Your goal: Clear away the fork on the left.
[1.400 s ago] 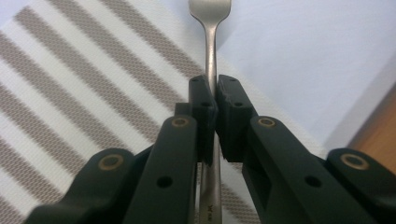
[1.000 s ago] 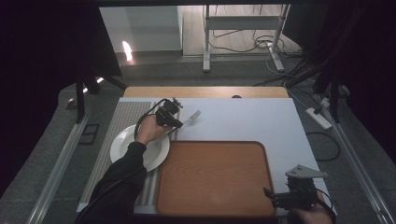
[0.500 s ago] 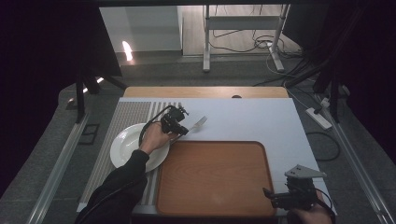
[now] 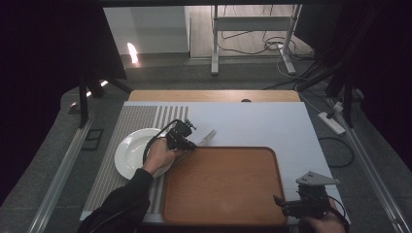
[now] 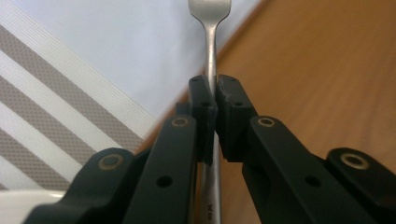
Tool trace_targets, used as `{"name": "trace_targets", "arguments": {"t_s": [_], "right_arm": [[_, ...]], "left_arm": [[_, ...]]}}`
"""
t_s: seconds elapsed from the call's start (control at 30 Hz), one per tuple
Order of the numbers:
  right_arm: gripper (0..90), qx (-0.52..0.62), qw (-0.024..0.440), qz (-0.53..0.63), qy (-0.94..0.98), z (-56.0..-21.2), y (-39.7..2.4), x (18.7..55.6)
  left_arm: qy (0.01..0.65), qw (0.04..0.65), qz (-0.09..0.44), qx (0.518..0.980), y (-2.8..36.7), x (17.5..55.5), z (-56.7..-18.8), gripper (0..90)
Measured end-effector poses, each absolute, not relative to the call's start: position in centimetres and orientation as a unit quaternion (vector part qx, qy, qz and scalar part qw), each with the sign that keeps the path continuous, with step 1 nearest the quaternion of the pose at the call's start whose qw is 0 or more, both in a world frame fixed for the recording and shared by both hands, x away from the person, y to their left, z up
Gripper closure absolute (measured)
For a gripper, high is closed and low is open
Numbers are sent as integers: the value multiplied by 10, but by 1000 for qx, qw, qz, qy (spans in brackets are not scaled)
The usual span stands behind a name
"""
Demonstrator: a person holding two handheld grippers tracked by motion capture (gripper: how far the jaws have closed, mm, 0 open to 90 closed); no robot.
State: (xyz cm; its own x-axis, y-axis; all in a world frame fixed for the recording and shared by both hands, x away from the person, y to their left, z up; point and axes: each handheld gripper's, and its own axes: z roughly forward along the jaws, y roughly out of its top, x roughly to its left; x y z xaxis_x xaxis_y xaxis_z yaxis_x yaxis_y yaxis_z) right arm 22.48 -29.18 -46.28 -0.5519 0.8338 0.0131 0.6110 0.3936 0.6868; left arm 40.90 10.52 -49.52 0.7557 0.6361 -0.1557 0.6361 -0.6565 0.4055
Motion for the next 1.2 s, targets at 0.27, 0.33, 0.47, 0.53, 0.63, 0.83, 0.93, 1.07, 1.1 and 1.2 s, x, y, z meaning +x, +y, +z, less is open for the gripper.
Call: {"name": "trace_targets", "arguments": {"t_s": [0.27,0.33,0.47,0.53,0.63,0.83,0.93,1.07,1.1,1.2], "right_arm": [[0,441,171,331,817,-462,-292,225],[0,441,170,331,817,-462,-292,225],[0,440,170,332,817,-462,-292,224],[0,440,169,331,817,-462,-292,224],[0,439,169,332,817,-462,-292,224],[0,437,169,332,819,-462,-291,224],[0,436,168,333,819,-462,-292,224],[0,436,168,333,819,-462,-292,224],[0,435,167,333,819,-462,-292,224],[0,435,167,333,820,-462,-292,224]], "left_arm": [[349,217,-1,912,98,388,-496,853],[349,218,-3,912,97,382,-495,854],[351,215,-8,911,98,367,-496,853],[354,216,-9,910,100,362,-496,853],[361,217,-10,907,103,353,-496,853],[364,213,-9,907,104,336,-496,853],[365,213,-10,906,104,331,-497,853],[370,209,-11,905,103,322,-500,853],[371,208,-14,905,102,318,-501,853],[372,207,-13,905,102,313,-501,852]]}}
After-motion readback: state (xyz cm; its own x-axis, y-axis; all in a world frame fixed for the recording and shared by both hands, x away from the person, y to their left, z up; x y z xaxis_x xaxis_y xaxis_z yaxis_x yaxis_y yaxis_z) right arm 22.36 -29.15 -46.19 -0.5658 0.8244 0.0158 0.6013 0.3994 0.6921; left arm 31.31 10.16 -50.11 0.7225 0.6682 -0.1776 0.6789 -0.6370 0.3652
